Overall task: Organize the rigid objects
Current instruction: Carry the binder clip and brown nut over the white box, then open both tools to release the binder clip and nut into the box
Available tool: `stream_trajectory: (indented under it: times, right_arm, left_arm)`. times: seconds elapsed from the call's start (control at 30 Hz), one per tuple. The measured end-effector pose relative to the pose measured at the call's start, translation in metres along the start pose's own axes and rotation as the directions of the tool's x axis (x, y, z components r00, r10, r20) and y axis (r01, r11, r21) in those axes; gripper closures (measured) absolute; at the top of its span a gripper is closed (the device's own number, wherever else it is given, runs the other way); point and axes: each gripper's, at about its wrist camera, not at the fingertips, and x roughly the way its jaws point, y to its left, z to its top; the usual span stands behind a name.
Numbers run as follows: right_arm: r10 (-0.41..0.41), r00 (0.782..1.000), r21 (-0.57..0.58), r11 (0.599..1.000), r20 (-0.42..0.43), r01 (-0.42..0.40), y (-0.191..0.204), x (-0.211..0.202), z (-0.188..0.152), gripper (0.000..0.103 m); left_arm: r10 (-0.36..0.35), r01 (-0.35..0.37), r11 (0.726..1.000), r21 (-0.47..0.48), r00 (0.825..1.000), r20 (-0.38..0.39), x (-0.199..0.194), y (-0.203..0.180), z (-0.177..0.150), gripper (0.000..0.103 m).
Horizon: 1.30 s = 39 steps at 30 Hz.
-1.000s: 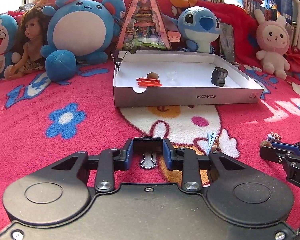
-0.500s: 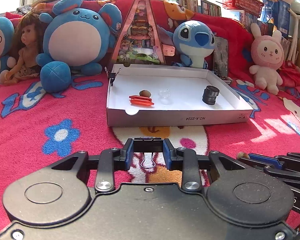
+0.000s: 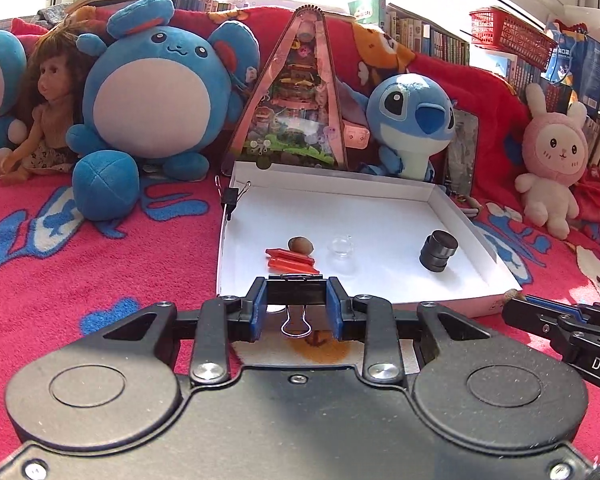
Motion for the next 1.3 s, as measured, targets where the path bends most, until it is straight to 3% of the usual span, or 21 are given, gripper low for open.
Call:
stream_trajectory:
  times: [0.23, 0.53, 0.8, 1.3]
  right_arm:
    - [-0.092, 0.996, 0.008, 0.996, -0.003, 0.092, -0.024, 0.022, 0.023, 0.081]
    - [-0.126, 0.985, 0.056, 0.990, -0.121, 0.133, -0.051, 0.066, 0.039, 0.081]
    - [-0.124, 0.974, 0.120, 0.982, -0.188, 0.148, -0.062, 0.091, 0.043, 0.081]
    - [-0.142, 0.956, 0.082, 0.982, -0.255, 0.168, -0.064, 0.113, 0.045, 0.081]
  left_arm:
    - [0.012, -0.013, 1.000, -0.018, 0.997, -0.077, 0.036, 0.005, 0.017, 0.074]
    - [0.043, -0.044, 0.999, -0.004, 0.988, -0.151, 0.069, 0.004, 0.018, 0.074]
    - [0.071, -0.069, 0.997, 0.021, 0.984, -0.165, 0.087, 0.003, 0.019, 0.074]
    - [0.118, -0.108, 0.991, 0.077, 0.984, -0.133, 0.114, -0.006, 0.029, 0.074]
